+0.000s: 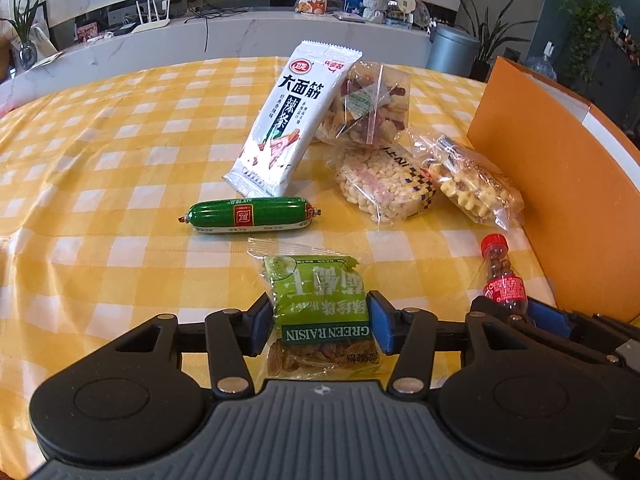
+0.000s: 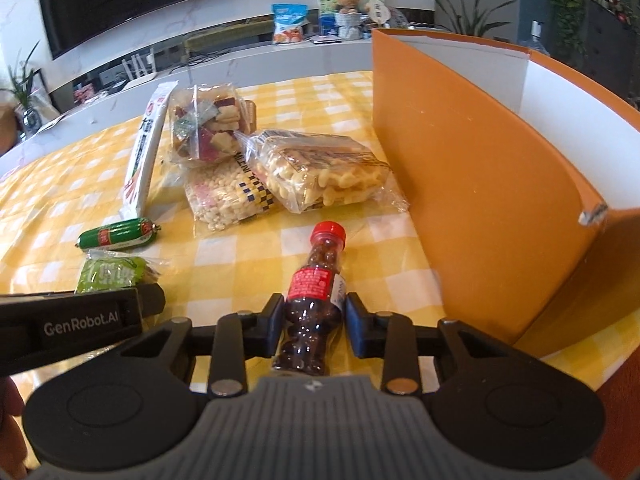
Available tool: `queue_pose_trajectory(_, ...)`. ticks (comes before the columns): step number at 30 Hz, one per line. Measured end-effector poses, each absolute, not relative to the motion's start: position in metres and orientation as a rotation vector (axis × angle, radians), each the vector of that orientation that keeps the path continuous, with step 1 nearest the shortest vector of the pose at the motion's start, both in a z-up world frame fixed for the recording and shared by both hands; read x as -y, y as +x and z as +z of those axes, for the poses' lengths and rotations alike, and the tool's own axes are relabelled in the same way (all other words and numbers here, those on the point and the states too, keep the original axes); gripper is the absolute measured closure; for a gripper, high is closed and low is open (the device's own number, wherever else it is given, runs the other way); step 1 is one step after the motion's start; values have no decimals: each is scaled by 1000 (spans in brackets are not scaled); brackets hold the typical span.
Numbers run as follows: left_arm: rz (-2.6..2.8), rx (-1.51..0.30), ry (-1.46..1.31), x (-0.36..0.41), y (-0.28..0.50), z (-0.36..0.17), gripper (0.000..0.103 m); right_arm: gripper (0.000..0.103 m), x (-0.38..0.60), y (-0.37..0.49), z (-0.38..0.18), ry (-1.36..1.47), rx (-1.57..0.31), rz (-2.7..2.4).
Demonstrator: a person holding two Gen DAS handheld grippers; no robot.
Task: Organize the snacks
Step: 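Carry the raisin pack and candy bottle into the box and open both grippers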
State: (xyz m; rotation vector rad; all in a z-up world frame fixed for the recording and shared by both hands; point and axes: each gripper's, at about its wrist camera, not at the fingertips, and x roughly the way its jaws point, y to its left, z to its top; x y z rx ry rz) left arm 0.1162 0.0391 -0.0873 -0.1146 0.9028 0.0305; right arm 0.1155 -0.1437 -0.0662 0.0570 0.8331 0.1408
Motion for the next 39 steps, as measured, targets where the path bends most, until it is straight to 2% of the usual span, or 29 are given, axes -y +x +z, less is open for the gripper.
queue_pose_trajectory(3,32,-924,-94,-36,117,-87,43,72,145,116,-65,28,-842,176)
queue_pose_trajectory(9,36,-921,-95,-33,113,-85,52,73,153,117,-62,56,-876,226)
queue_pose_trajectory(13,25,-903,-103,-31,107,-78,54,73,152,107,-55,52,-854,258)
queue_pose_trajectory(25,-2,-773,-139,-23,90,-26,55,73,172,81,-4,68,-718,335)
queue_pose_trajectory(39,-199,-654,-84,28,100,31,55,73,225,79,59,69,-592,365)
